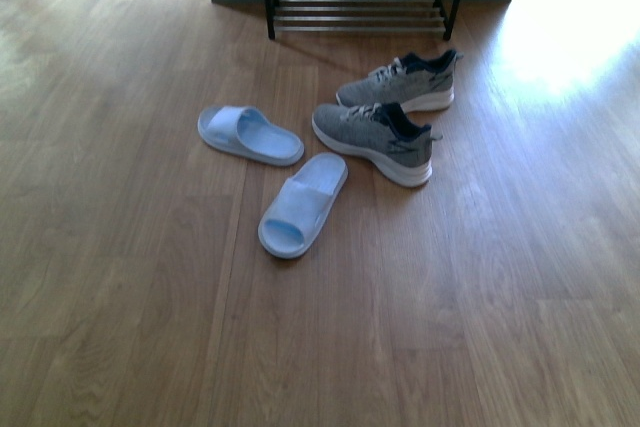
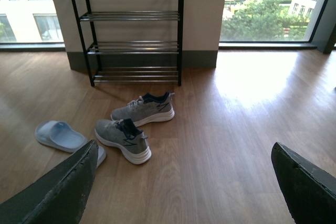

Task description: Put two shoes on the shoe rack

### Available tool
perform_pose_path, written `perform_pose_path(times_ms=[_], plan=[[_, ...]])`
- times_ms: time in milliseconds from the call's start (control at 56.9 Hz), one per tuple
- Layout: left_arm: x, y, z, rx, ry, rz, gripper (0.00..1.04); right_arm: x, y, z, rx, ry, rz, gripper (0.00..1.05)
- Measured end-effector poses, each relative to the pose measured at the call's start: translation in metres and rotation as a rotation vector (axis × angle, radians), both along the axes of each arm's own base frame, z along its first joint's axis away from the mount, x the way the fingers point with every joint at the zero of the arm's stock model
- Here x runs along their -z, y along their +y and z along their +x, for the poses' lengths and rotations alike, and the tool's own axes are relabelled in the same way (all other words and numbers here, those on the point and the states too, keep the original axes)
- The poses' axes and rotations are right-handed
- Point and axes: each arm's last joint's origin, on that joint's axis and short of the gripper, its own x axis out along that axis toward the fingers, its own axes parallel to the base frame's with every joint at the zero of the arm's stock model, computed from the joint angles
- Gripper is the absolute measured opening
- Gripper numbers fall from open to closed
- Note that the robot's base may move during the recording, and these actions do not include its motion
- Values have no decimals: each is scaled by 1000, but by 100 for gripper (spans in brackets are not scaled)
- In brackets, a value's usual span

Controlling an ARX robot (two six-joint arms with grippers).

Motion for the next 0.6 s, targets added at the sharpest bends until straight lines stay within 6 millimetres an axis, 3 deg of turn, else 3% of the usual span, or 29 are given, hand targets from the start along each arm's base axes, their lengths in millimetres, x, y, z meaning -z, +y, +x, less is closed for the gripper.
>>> perform_pose_path(times_ms=[598], plan=[[0, 0, 0, 0, 0, 0, 95, 0, 0, 0, 0, 0, 0, 96]])
